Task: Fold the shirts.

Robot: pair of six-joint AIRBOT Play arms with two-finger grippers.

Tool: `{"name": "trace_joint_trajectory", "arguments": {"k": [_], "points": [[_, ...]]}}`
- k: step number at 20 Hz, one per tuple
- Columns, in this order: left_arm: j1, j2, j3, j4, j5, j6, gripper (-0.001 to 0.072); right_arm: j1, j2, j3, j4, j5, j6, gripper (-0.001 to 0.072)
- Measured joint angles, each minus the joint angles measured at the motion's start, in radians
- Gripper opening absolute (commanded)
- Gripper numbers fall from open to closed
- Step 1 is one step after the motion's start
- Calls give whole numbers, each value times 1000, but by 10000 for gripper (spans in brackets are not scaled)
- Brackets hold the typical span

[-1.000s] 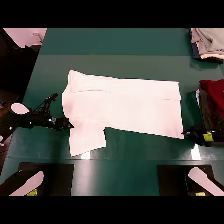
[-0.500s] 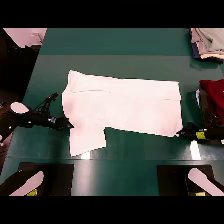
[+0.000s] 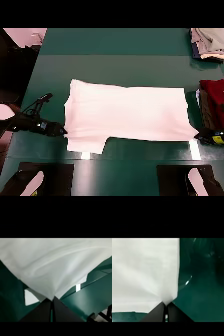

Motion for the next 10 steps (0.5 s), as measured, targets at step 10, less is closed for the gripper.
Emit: {"name": "trace_joint_trajectory", "arguments": {"k": [10], "points": [[0, -5, 156, -50, 74, -108, 26, 75, 25, 73, 32, -30, 10, 18]]}}
